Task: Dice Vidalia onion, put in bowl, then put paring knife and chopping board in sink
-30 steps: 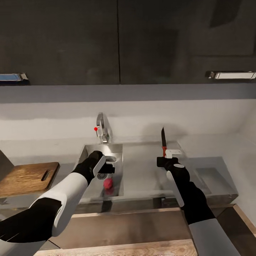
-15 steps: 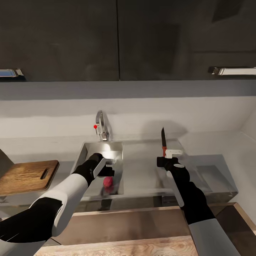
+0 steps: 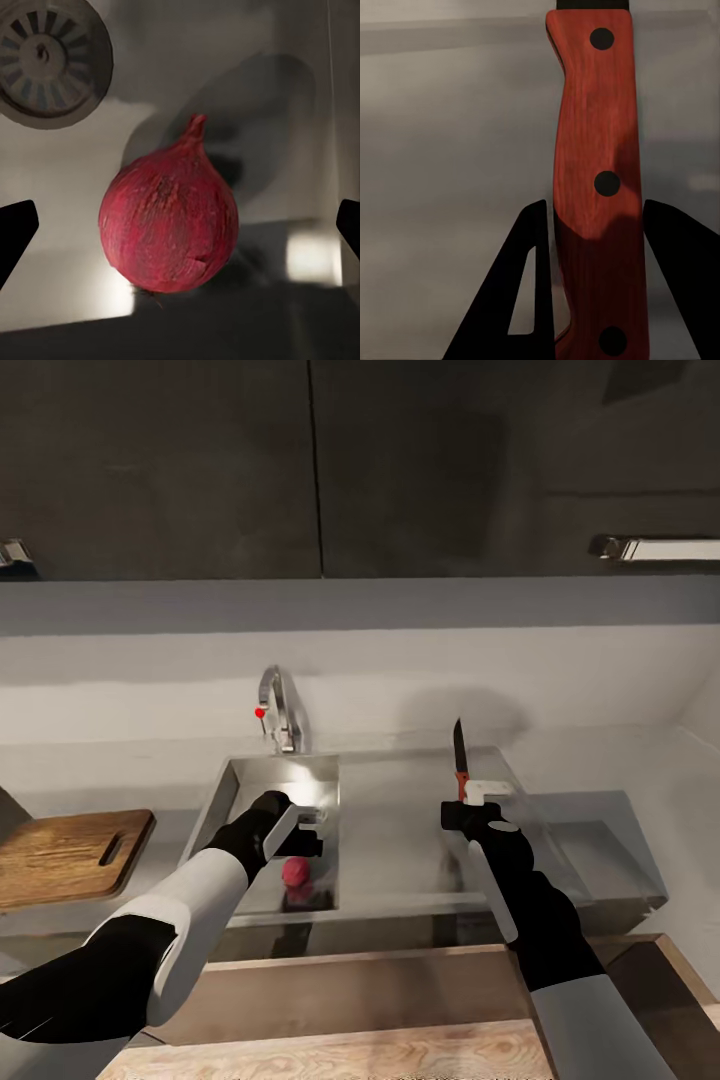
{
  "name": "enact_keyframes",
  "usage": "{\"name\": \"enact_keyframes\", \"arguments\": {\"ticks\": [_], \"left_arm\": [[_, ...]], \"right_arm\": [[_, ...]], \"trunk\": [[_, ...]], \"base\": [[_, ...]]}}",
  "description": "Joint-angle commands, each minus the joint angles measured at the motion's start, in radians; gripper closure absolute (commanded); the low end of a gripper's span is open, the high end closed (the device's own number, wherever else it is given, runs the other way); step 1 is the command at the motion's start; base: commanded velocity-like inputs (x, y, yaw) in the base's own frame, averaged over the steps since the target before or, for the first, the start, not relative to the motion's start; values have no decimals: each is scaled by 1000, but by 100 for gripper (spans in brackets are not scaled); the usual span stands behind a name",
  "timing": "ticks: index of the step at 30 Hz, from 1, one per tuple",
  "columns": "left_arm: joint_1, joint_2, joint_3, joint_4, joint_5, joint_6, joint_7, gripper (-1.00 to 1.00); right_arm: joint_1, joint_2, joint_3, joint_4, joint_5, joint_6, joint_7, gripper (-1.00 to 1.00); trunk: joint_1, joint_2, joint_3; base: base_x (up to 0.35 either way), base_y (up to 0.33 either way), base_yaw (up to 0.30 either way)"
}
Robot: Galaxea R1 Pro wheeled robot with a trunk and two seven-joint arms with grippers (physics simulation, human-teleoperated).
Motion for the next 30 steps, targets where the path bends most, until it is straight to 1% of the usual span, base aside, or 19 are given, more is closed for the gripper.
{"name": "enact_keyframes", "arguments": {"ticks": [1,12,30], "left_arm": [[-1,0,-7,-1,11,4,8,-100],[-1,7,-7,-1,10,2,9,-100],[-1,8,-8,12,10,1,11,-100]], "right_arm": [[-1,0,1,-1,-11,3,-9,100],[-1,0,2,-1,-11,3,-9,100],[-1,0,3,-1,-11,3,-9,100]], "trunk": [[1,-2,-4],[1,-2,-21],[1,-2,-50]], "base": [[5,-6,0],[1,-1,0],[0,0,0]]}}
